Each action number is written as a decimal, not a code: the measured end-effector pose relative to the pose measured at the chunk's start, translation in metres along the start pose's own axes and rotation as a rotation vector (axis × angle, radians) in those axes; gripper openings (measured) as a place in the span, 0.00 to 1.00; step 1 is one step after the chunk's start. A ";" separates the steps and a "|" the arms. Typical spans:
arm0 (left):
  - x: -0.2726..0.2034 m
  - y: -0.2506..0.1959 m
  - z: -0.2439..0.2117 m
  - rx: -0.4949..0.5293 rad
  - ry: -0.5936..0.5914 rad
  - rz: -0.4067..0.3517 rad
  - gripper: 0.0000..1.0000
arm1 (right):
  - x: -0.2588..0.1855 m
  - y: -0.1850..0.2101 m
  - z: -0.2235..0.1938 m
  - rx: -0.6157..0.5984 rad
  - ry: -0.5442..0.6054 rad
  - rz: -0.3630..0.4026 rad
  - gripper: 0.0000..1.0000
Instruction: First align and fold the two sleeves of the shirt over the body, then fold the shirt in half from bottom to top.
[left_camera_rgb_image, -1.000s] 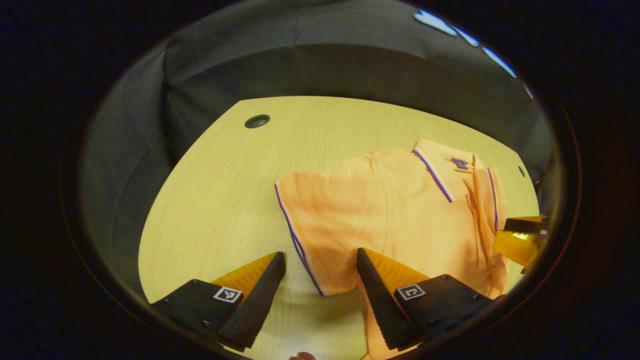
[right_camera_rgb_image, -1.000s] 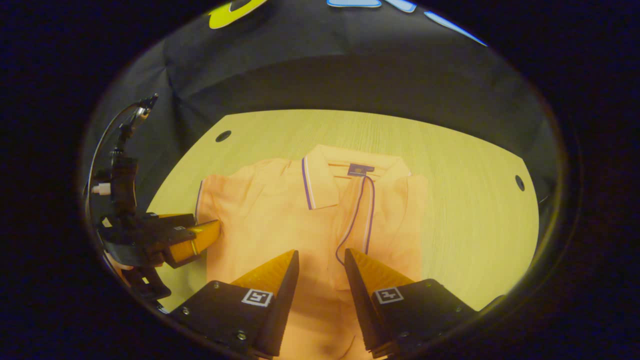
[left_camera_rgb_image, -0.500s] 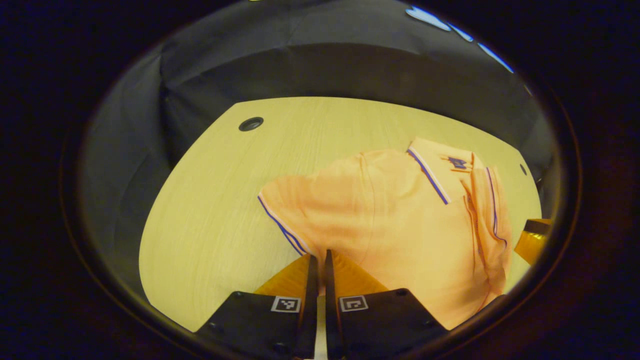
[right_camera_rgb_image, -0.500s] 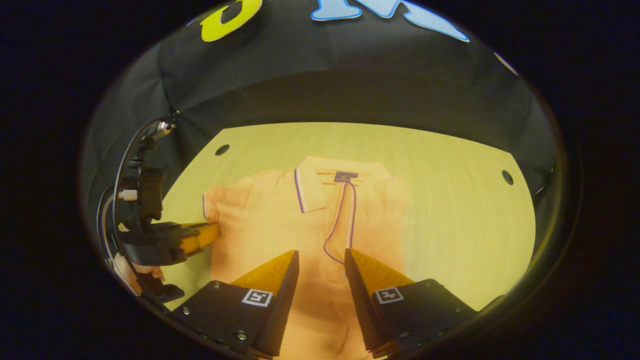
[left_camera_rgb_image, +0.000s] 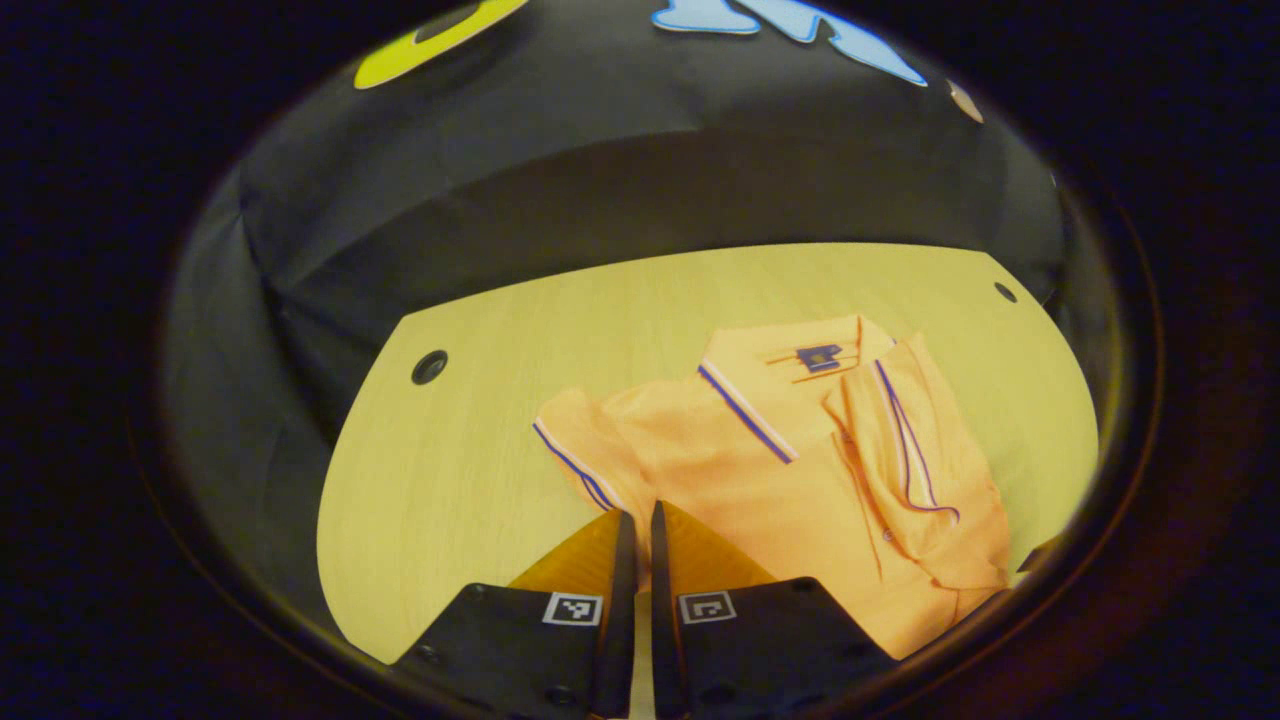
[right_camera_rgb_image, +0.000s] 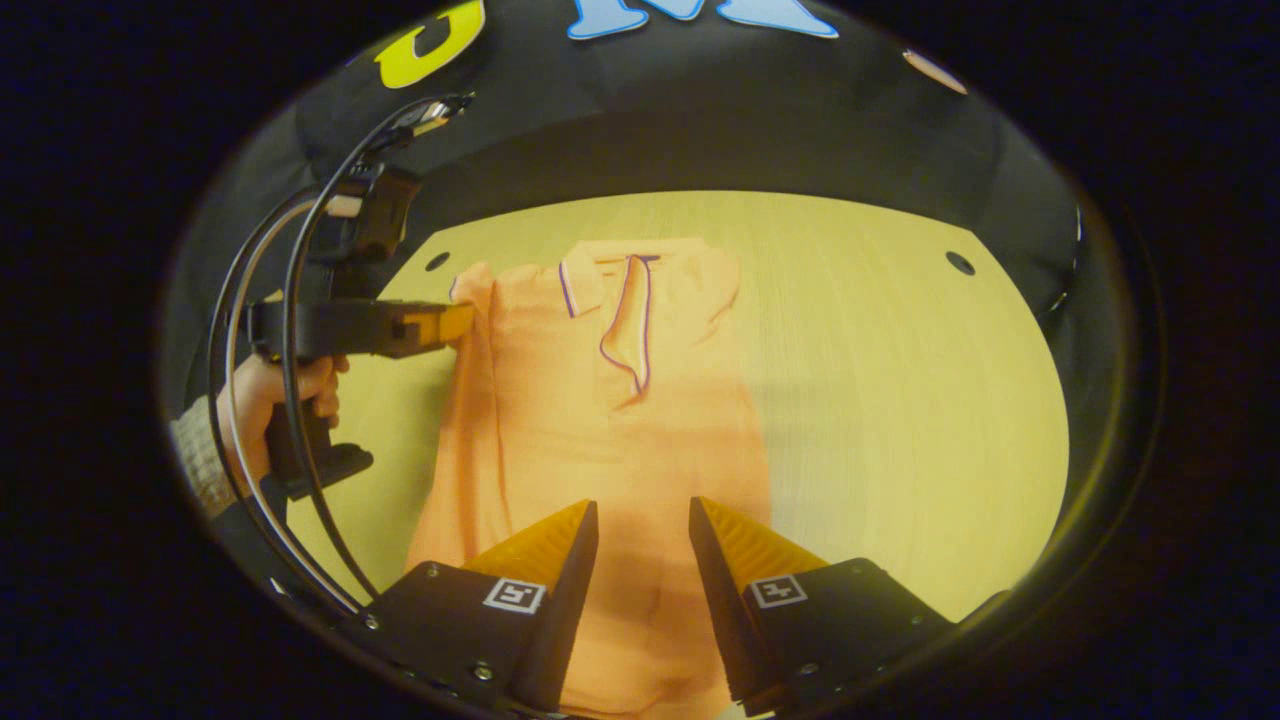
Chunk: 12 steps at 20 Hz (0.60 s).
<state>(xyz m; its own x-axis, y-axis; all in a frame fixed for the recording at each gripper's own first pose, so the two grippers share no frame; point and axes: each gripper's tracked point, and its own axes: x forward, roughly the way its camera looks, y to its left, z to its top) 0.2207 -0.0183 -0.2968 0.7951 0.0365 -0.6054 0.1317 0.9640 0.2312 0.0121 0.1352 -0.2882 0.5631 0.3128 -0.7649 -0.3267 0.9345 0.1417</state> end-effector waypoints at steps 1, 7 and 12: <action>-0.001 -0.015 0.007 0.026 -0.008 -0.020 0.14 | -0.004 -0.002 -0.009 0.013 0.007 -0.001 0.55; -0.019 -0.100 0.028 0.155 -0.058 -0.130 0.14 | -0.015 -0.019 -0.044 0.096 0.031 -0.030 0.60; -0.020 -0.149 0.016 0.198 -0.036 -0.181 0.14 | -0.011 -0.027 -0.059 0.136 0.057 -0.040 0.62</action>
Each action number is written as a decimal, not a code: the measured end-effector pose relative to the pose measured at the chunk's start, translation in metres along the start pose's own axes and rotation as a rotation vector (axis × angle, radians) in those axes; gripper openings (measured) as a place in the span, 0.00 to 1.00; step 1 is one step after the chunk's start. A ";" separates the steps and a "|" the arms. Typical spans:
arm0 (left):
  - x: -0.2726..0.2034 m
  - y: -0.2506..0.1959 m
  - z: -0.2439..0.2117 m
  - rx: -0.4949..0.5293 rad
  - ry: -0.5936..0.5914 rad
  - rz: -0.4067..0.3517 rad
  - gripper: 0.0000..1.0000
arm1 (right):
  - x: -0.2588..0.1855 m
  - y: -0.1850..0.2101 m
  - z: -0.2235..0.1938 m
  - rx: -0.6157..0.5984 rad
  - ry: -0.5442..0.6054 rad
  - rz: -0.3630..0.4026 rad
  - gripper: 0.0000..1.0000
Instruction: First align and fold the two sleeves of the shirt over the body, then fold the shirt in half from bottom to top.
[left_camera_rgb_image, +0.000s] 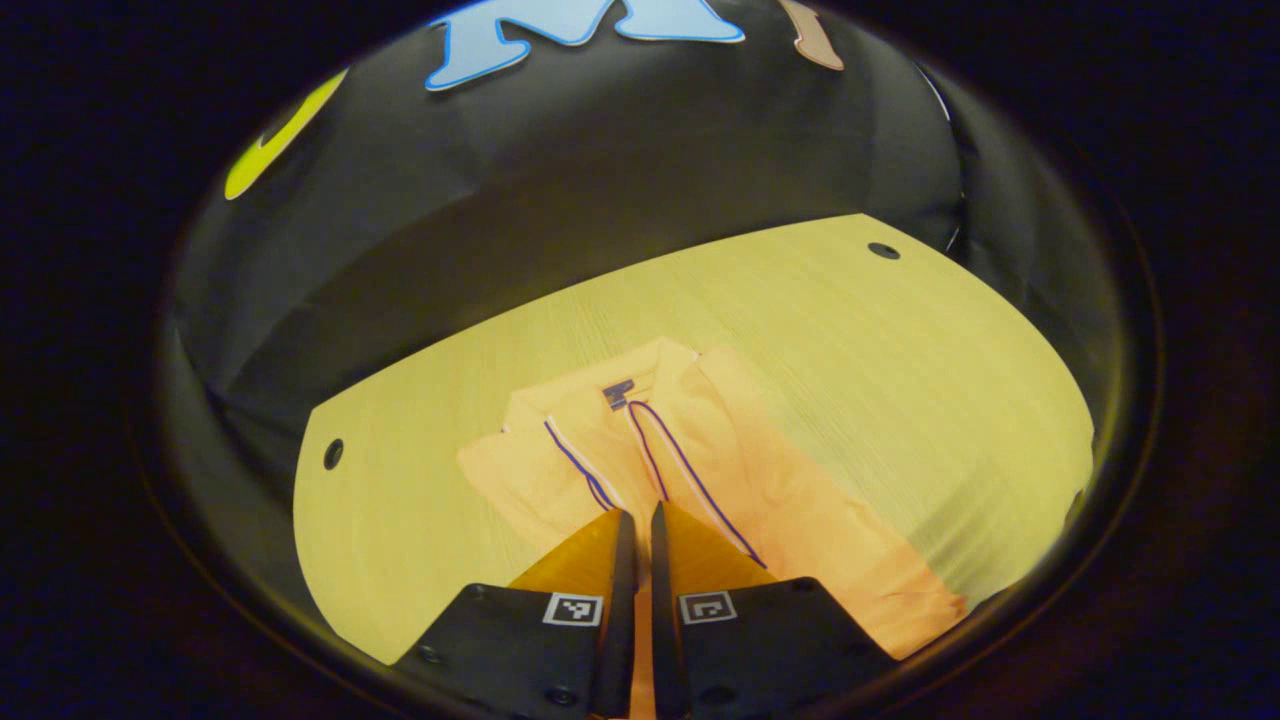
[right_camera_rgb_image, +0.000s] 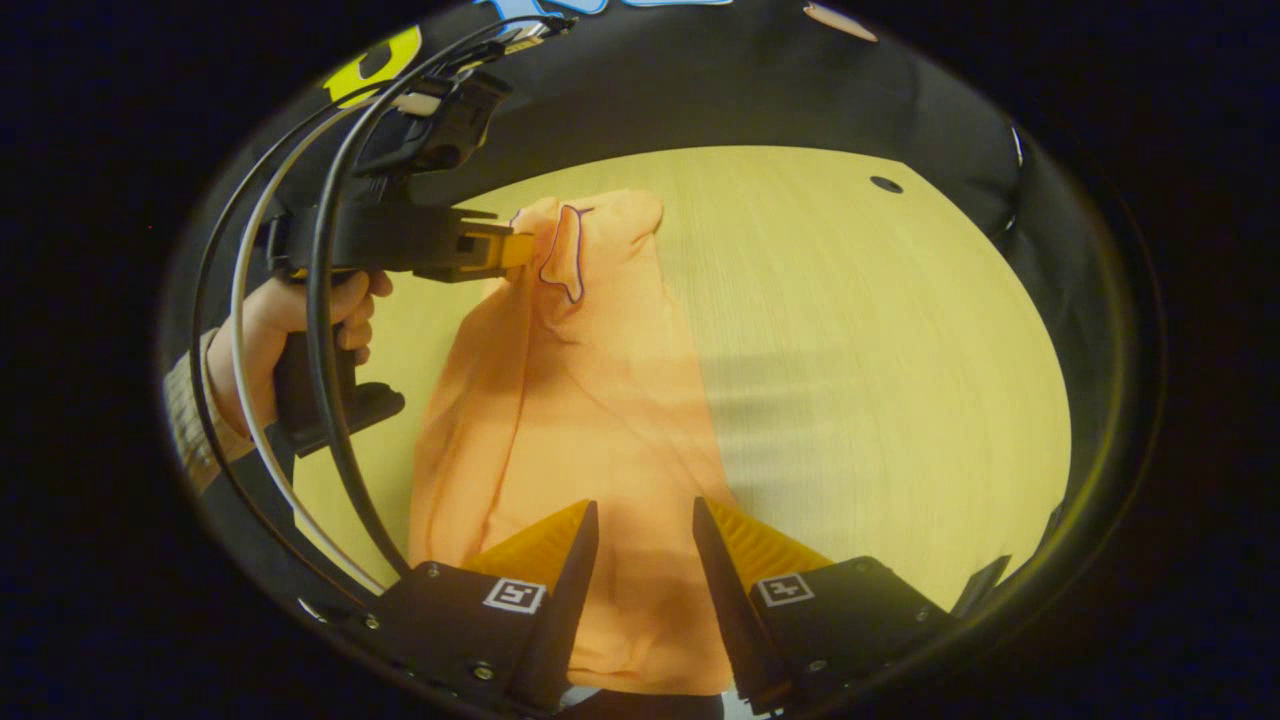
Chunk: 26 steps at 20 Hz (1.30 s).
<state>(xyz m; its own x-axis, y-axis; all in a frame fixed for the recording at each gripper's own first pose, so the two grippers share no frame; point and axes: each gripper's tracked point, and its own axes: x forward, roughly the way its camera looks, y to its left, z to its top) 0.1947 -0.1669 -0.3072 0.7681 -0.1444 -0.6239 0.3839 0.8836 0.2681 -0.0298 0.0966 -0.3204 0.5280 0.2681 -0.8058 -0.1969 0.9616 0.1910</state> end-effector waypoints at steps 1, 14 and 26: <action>0.002 -0.006 -0.001 0.000 0.003 -0.004 0.14 | 0.005 -0.001 0.000 0.006 0.005 -0.001 0.62; -0.028 -0.027 0.010 -0.014 -0.018 -0.011 0.79 | 0.009 -0.006 -0.020 -0.024 0.133 -0.028 0.62; -0.150 -0.043 -0.107 -0.180 0.096 -0.072 0.79 | 0.012 -0.010 -0.036 -0.135 0.235 -0.034 0.62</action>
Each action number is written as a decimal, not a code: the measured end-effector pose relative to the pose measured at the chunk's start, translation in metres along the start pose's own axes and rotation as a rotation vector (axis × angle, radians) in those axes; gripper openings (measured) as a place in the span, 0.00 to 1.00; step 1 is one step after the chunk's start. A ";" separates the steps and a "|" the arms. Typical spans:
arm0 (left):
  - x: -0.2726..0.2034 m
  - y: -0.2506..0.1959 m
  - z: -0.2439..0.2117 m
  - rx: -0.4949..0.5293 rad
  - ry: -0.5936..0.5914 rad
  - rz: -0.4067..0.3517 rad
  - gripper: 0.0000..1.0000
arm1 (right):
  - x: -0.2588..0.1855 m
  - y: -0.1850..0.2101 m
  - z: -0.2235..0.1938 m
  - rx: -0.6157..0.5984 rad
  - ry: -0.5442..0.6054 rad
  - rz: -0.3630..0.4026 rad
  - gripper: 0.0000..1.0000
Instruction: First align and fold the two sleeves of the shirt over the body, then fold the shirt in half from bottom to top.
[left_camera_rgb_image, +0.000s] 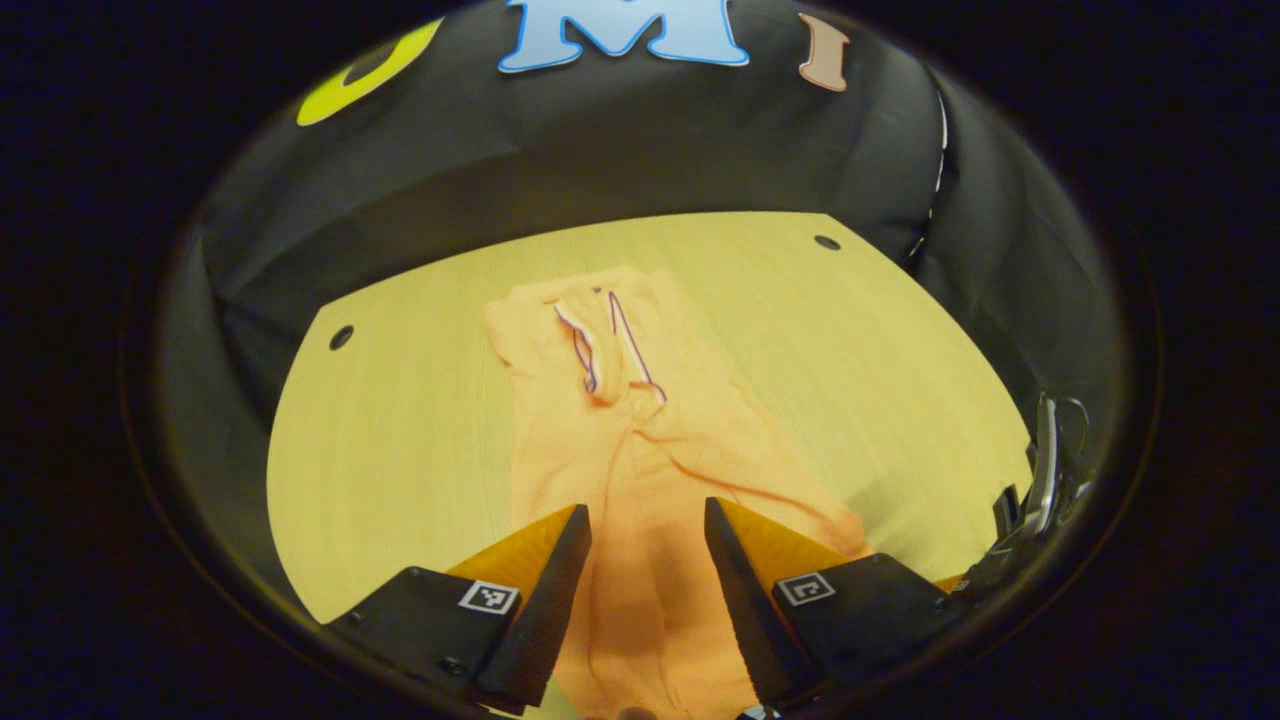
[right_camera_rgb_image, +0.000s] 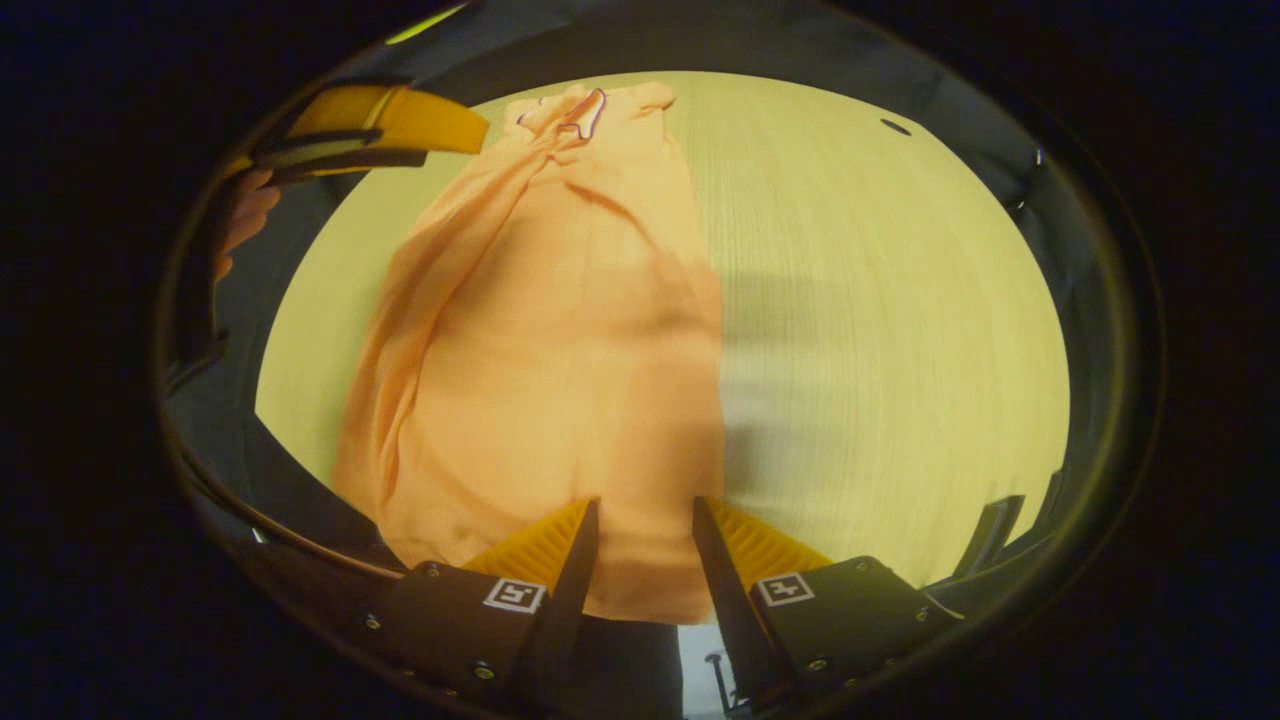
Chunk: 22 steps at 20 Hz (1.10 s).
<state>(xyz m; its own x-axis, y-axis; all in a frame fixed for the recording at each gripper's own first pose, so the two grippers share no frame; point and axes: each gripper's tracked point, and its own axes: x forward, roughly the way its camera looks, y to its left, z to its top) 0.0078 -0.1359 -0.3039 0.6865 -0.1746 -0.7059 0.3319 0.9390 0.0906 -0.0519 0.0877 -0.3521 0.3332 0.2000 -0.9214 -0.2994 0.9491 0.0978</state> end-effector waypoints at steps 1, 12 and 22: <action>-0.005 0.003 -0.014 -0.011 0.017 0.001 0.84 | 0.001 -0.001 0.000 -0.011 0.002 -0.002 0.62; -0.047 0.042 -0.185 -0.119 0.278 0.053 0.84 | -0.002 -0.004 -0.001 -0.067 0.032 -0.019 0.62; -0.038 0.047 -0.212 -0.130 0.379 0.076 0.82 | -0.002 -0.006 -0.001 -0.072 0.070 -0.077 0.62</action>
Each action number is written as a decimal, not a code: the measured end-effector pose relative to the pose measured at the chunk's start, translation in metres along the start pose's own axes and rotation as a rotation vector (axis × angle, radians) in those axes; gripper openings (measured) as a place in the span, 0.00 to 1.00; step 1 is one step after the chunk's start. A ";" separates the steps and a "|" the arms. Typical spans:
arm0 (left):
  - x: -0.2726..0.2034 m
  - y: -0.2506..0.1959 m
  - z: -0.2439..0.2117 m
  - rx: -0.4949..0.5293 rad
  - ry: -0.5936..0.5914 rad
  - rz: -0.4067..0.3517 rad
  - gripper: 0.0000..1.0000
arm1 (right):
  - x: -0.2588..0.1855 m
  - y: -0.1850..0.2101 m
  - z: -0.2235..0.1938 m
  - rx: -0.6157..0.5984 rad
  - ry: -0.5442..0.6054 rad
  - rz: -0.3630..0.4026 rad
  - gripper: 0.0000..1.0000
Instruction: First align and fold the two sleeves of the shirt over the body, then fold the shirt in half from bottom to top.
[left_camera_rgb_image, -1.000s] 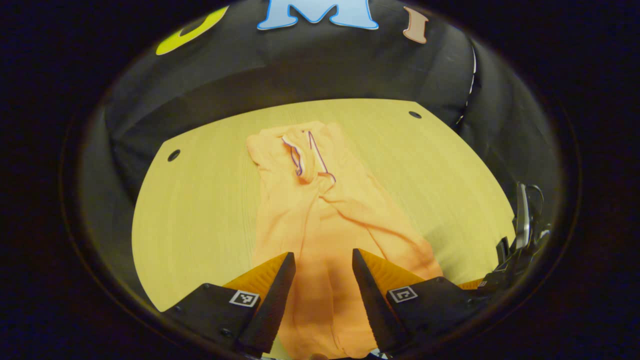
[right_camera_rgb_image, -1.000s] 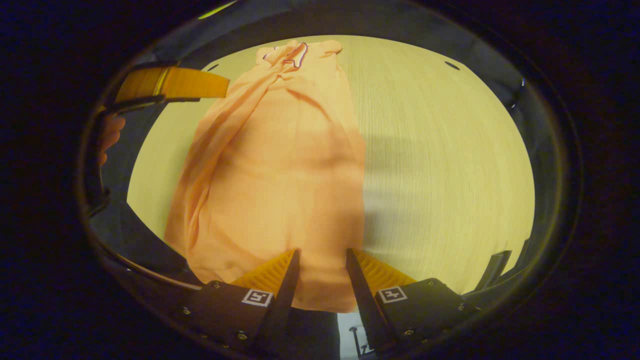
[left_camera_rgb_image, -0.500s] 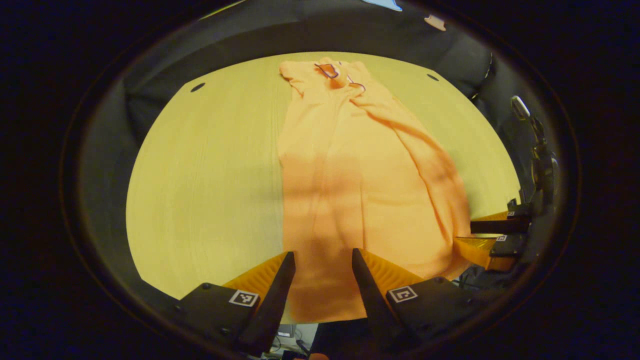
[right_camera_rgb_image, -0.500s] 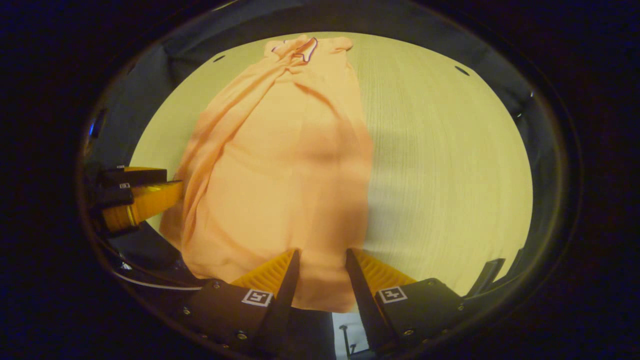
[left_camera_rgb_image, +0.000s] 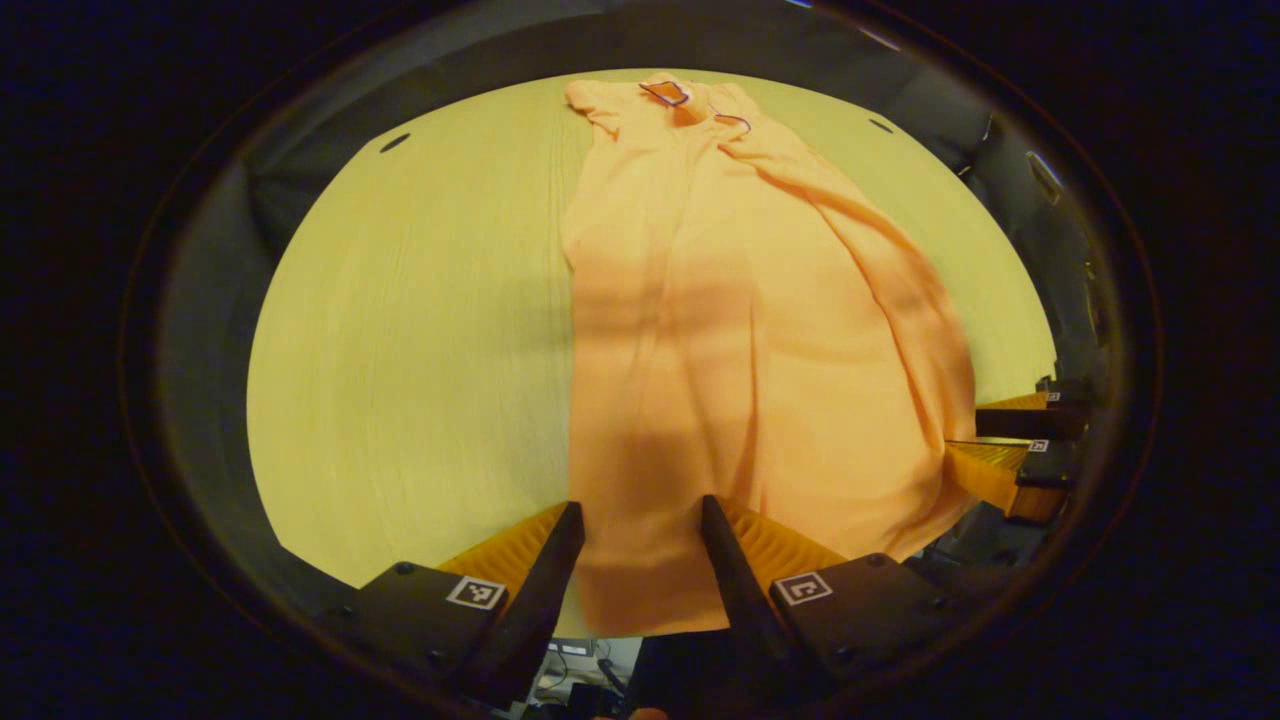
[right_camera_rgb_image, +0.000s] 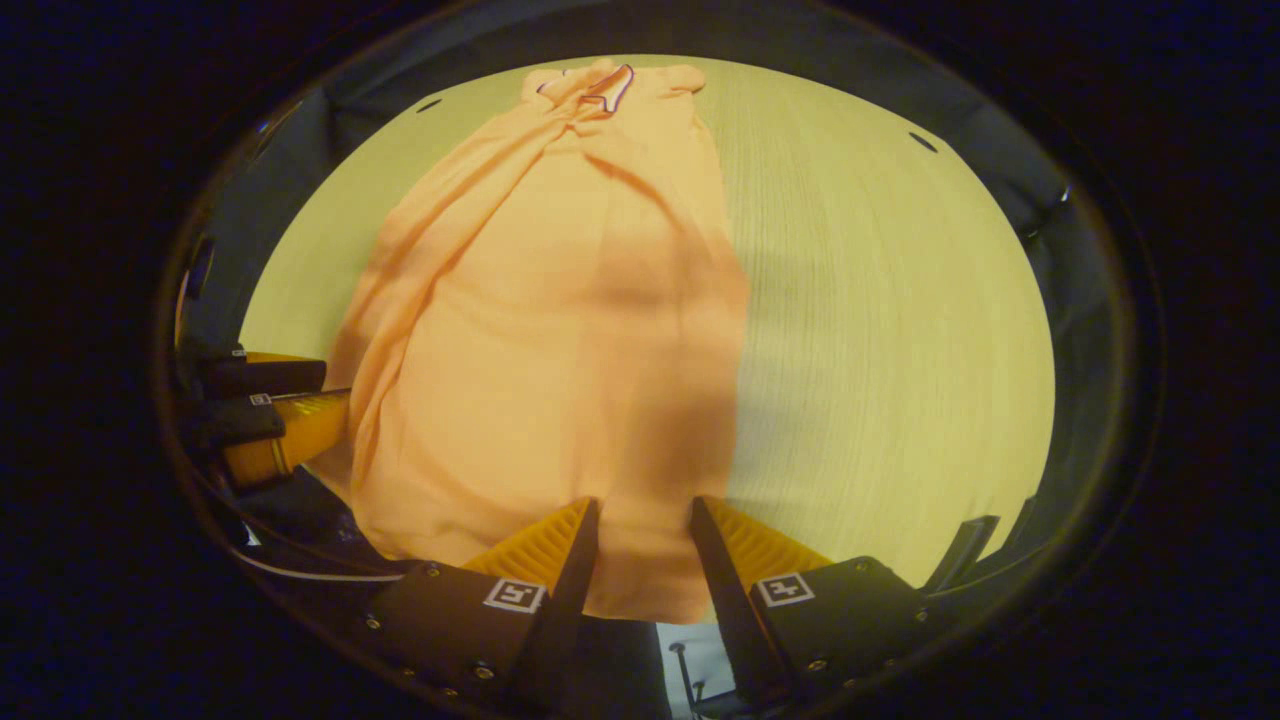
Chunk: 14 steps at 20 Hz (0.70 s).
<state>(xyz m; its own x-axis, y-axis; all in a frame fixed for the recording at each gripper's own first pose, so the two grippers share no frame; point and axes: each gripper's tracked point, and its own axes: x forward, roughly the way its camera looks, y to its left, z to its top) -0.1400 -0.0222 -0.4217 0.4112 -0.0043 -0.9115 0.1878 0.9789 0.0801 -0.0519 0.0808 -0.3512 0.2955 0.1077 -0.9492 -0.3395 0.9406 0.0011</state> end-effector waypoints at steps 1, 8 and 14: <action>0.000 0.000 0.000 -0.010 0.011 0.002 0.83 | 0.000 -0.001 0.001 -0.003 0.005 -0.008 0.62; 0.000 0.000 -0.001 -0.009 0.043 0.001 0.84 | -0.003 -0.001 -0.002 0.025 0.074 -0.037 0.67; 0.001 -0.005 0.003 -0.014 0.072 -0.009 0.73 | -0.003 -0.001 -0.002 0.052 0.123 -0.045 0.57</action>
<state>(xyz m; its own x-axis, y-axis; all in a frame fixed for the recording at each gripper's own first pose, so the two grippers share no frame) -0.1379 -0.0279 -0.4216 0.3444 0.0006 -0.9388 0.1783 0.9818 0.0660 -0.0539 0.0786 -0.3486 0.1970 0.0278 -0.9800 -0.2803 0.9595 -0.0292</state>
